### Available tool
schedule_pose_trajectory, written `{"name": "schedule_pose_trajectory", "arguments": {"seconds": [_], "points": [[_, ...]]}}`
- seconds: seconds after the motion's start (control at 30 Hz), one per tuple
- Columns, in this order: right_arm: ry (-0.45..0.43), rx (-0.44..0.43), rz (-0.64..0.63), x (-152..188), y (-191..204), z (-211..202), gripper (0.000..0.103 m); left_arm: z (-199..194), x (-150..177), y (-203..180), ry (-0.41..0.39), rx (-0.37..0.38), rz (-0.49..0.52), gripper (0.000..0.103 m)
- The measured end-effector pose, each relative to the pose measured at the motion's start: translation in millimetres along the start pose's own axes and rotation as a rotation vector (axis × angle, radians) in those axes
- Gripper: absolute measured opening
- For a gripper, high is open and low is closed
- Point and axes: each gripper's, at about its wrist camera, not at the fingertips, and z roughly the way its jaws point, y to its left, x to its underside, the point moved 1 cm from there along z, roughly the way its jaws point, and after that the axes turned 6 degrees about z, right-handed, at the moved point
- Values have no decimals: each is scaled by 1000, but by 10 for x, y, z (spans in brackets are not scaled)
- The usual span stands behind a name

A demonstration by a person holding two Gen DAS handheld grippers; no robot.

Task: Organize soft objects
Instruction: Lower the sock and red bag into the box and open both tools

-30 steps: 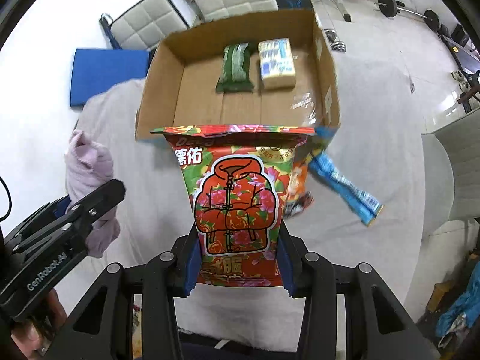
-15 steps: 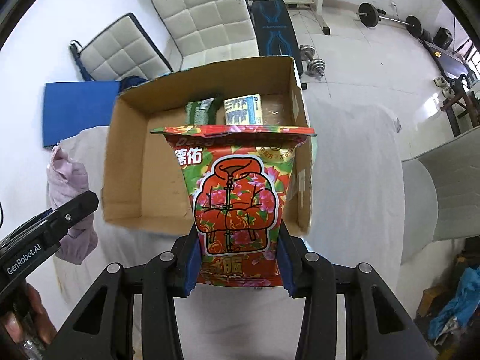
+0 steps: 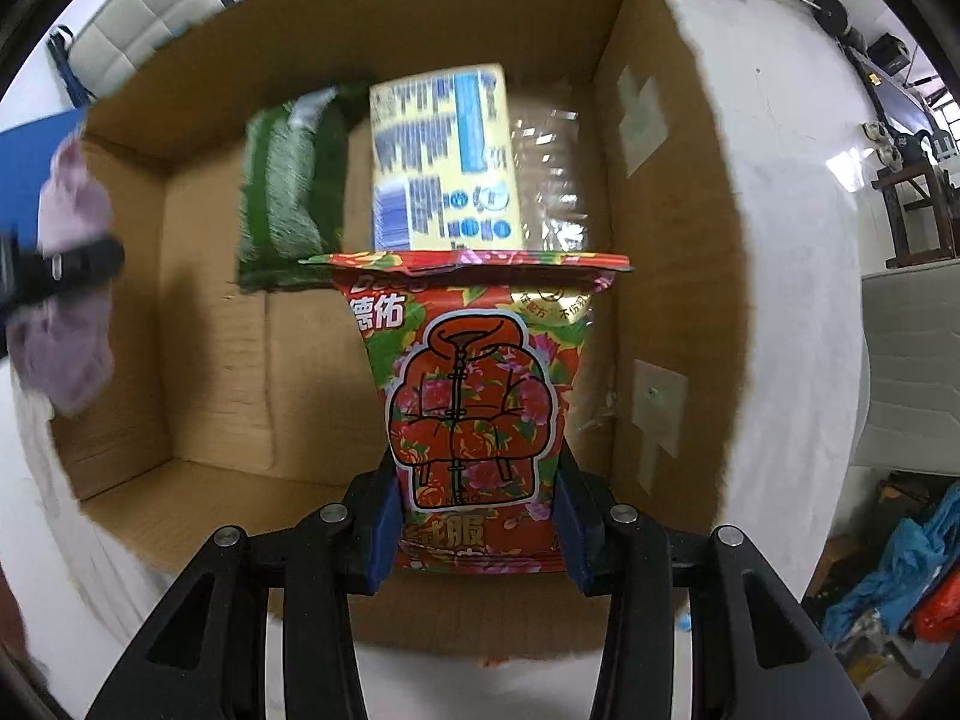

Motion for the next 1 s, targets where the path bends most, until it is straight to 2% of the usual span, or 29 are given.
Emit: {"name": "schedule_pose_trajectory", "arguments": {"seconds": [0.13,0.33,0.43,0.53,0.73,0.83,1.0], "points": [[31,15,1,-54,21,180,46,261,-267,64,27,-11,-15,42],[74,24,-18,-120,64,341,48,463,-451,68,56,-26,0,44],[96,13,-7,-155,63,376,56,526,-488,82,88,-15,-21,46],[81,10,1,-184,33,329,65,494,-484,70,82,-25,-15,53],[67,-10,8,-190,11,189,67,323,-427,46,48,-52,12,61],[47,-14,2,-169,-6,91,71,208,-361,58,28,-38,3,62],[19,-20,-5,-110,13,-112,72,-13,-250,28,-17,-48,20,62]]}}
